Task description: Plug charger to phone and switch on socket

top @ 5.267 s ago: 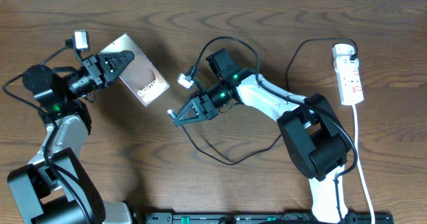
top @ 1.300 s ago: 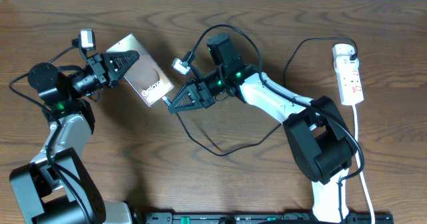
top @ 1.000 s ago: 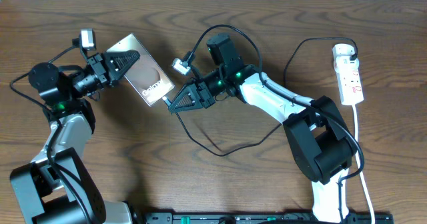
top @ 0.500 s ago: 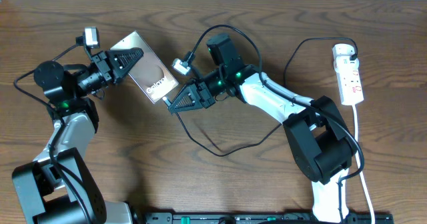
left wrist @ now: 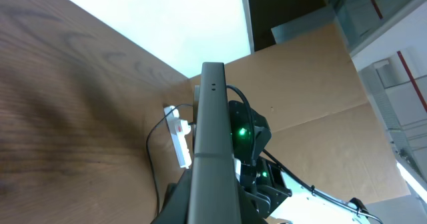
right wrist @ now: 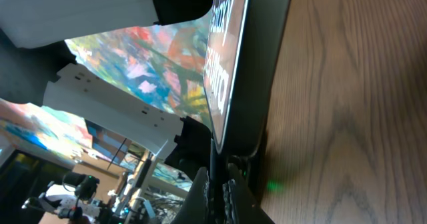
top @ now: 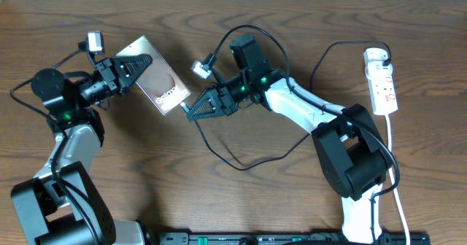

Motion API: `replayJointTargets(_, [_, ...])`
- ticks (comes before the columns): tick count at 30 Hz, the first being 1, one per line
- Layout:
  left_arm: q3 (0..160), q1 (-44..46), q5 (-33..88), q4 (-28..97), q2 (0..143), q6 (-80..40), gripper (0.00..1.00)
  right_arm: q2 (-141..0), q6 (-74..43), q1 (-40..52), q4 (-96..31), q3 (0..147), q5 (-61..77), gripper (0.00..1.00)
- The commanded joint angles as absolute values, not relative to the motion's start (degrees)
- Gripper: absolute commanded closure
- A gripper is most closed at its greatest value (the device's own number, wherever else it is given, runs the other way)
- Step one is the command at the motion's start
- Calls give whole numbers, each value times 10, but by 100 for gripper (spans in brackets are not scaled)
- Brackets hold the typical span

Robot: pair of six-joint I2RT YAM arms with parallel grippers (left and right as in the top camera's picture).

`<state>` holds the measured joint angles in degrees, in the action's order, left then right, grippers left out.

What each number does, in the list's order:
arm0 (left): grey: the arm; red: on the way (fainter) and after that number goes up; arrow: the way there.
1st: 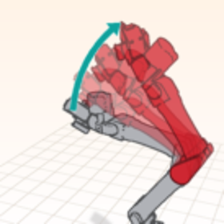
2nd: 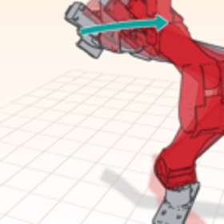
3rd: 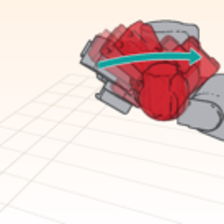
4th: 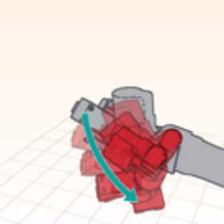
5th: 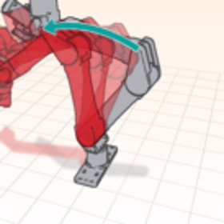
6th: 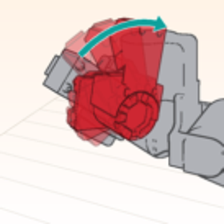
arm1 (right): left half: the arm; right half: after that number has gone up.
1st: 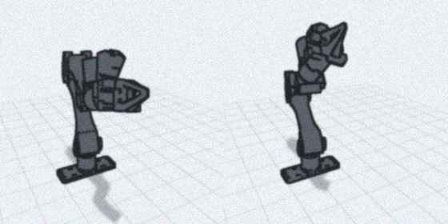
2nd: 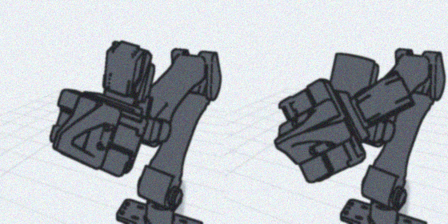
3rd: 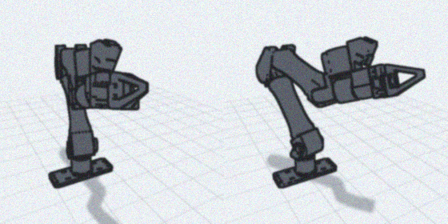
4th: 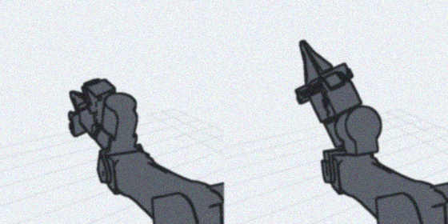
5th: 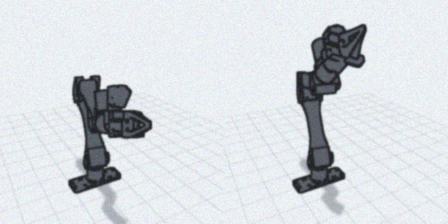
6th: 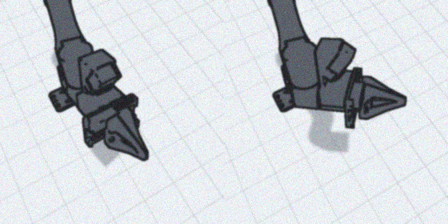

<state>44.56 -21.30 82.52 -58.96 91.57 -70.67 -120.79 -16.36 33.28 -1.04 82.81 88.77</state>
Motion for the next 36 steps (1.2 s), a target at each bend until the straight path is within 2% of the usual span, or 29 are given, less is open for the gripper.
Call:
replayJointTargets(1, [457,-203,830,-595,912,-704,93,-1192,-167,332,-9,834,895,99])
replayJointTargets(36, [455,-190,831,-595,912,-686,93,-1192,-184,322,-8,834,884,99])
